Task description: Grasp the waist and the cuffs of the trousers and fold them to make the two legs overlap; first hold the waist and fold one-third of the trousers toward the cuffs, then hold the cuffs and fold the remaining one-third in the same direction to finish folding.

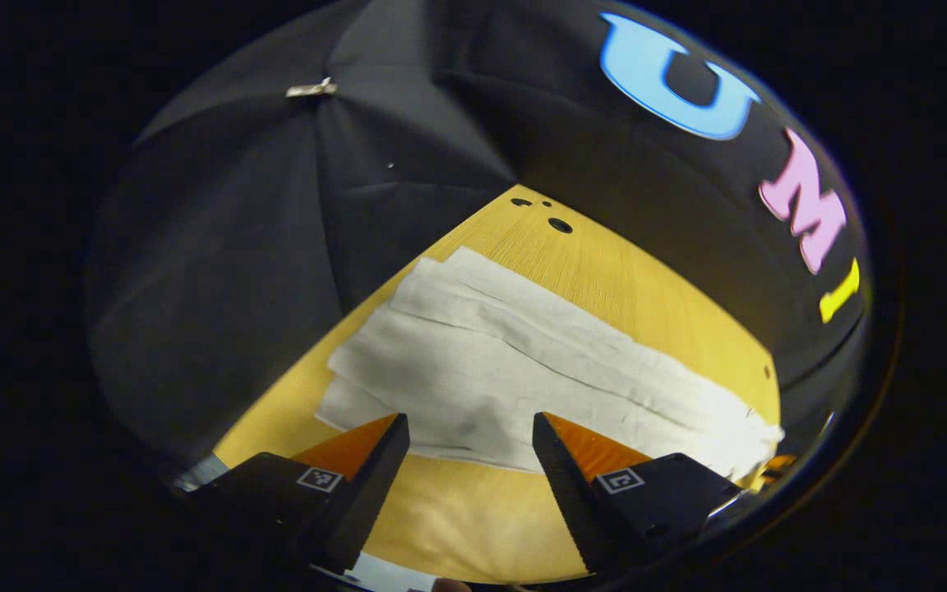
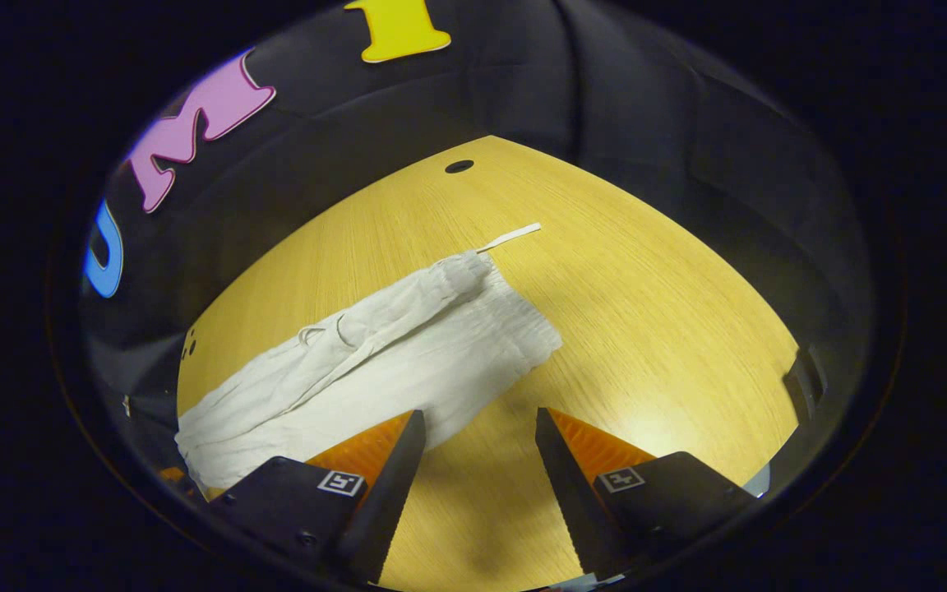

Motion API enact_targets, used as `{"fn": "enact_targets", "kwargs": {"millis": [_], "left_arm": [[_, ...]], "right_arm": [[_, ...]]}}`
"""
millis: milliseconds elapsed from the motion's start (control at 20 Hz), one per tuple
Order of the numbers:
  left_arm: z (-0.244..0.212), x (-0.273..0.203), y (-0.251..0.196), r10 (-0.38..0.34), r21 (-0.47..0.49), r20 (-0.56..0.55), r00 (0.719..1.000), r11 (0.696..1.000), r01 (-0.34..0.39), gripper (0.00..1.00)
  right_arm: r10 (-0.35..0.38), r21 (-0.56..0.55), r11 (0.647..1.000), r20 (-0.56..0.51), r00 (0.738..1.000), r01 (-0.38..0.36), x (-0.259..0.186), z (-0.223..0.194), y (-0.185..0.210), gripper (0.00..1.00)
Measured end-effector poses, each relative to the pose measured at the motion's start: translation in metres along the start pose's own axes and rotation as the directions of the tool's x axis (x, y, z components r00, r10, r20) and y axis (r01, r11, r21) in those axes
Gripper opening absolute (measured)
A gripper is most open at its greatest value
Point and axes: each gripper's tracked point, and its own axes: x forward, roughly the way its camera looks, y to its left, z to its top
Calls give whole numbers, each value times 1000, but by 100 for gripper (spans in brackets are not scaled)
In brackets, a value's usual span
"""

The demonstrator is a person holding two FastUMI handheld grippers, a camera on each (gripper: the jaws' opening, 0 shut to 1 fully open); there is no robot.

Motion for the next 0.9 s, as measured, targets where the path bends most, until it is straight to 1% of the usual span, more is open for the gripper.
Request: {"fn": "enact_targets", "kwargs": {"millis": [100,200,300,350,400,450,500,550,650,700,800,900], "left_arm": [[-7,3,0,5,-44,0,1000,999,-5,96],[-9,4,-5,-6,-74,12,1000,997,6,96],[-13,4,-13,-24,-113,14,1000,993,26,96],[-13,3,-16,-28,-122,16,999,992,29,95],[-14,6,-16,-31,-129,20,999,991,33,95],[-14,6,-18,-38,-140,24,999,989,41,91],[-14,8,-23,-50,-151,26,998,987,53,96],[-13,8,-27,-61,-160,26,998,985,65,96],[-12,9,-29,-68,-166,31,997,983,72,95],[-11,10,-31,-75,-166,37,997,983,80,95],[-8,12,-35,-88,-174,47,995,980,95,94],[-4,16,-38,-95,-195,52,994,975,103,94]], "right_arm": [[-9,49,999,7,1000,8,10,5,0,87],[-19,109,994,12,1000,17,18,12,2,87],[-45,166,985,16,999,42,29,16,0,87],[-69,186,980,11,998,65,33,17,-4,87],[-95,200,975,-4,996,93,36,16,-7,87],[-116,213,971,5,993,112,38,20,-9,87],[-121,223,967,-12,993,121,41,23,-9,83],[-131,228,965,-16,991,131,42,25,-9,83],[-149,238,960,-28,988,151,42,26,-12,81],[-156,247,956,-26,987,157,44,27,-12,78],[-178,263,948,-23,984,178,44,27,-14,78],[-198,262,945,-21,980,196,44,28,-14,75]]}}
